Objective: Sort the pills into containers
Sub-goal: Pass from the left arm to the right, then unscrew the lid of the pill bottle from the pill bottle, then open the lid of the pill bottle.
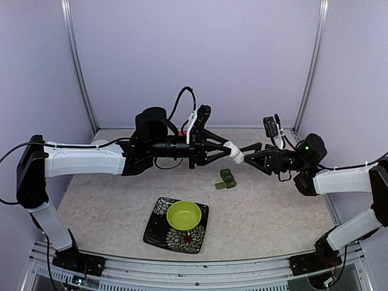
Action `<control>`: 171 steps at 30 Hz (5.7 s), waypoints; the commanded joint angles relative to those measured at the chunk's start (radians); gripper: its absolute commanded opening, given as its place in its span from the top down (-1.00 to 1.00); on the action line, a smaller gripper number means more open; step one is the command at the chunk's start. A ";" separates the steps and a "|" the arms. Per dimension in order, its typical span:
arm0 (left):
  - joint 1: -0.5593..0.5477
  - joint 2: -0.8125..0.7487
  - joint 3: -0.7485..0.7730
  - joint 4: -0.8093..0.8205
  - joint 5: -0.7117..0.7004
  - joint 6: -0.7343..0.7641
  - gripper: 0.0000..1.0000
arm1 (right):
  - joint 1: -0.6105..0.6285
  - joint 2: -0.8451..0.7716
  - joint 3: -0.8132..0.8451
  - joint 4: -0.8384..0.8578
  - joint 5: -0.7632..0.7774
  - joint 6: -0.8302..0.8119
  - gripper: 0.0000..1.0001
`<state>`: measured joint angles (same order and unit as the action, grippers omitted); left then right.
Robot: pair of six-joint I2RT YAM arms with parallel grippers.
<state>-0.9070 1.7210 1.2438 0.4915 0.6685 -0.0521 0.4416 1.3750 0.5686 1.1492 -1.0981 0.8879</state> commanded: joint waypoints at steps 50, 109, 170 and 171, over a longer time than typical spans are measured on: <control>-0.056 -0.084 -0.049 0.066 -0.201 -0.484 0.21 | 0.141 -0.199 0.188 -0.760 0.315 -0.717 1.00; -0.073 -0.082 -0.086 0.105 -0.124 -0.325 -0.24 | 0.217 -0.177 0.141 -0.599 0.414 -0.517 1.00; -0.037 -0.110 -0.083 0.042 -0.296 -0.513 0.43 | 0.194 -0.173 0.090 -0.591 0.404 -0.685 1.00; -0.038 -0.114 -0.080 0.029 -0.307 -0.512 0.43 | 0.194 -0.174 0.083 -0.580 0.401 -0.689 1.00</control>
<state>-0.9413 1.6512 1.1477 0.5579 0.4198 -0.5377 0.6426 1.1954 0.6815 0.5369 -0.7143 0.2428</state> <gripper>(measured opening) 0.307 0.324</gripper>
